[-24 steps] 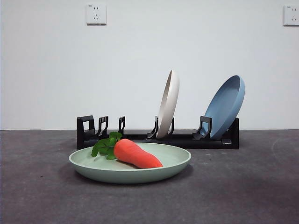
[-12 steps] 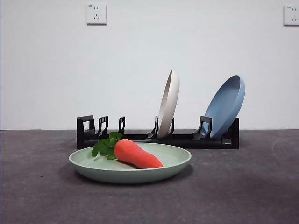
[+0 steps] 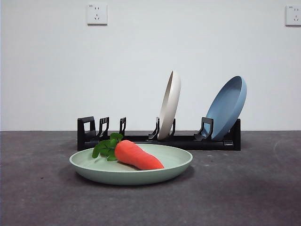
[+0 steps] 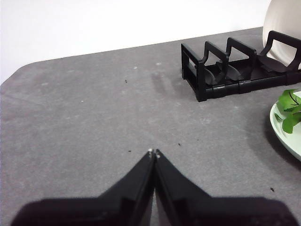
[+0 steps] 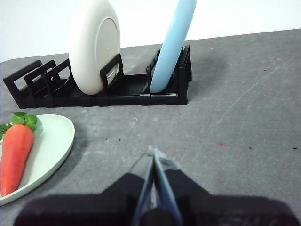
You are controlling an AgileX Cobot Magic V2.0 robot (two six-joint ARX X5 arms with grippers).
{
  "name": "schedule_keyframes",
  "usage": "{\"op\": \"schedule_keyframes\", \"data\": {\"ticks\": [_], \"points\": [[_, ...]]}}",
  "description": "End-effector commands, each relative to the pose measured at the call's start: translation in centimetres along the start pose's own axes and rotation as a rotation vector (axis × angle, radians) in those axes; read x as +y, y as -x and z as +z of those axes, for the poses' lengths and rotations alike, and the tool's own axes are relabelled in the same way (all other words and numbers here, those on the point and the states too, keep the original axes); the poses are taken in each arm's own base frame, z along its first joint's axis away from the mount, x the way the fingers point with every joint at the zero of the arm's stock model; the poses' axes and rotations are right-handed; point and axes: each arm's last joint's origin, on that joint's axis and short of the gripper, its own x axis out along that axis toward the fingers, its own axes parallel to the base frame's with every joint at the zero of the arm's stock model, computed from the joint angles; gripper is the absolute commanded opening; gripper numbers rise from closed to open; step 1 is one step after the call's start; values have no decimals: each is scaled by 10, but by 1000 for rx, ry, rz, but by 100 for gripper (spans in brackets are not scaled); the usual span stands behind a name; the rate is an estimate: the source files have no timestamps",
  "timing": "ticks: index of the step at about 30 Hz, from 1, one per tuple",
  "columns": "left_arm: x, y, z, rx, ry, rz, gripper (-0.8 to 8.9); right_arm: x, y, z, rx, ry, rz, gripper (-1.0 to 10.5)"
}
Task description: Take the green plate from the plate rack,put the plate on the table,take the carrot from the table,put the carrot in the plate
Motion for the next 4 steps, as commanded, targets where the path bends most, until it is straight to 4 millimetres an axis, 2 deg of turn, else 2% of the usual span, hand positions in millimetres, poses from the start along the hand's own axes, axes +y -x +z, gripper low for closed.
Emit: {"op": "schedule_keyframes", "data": {"ticks": [1,4], "points": [[0,-1,-4,10,7,3,-3,-1,-2,-5,10,-12,-3,4],[0,-1,-4,11,7,3,-3,-1,-2,-5,10,-12,-3,5]]}}
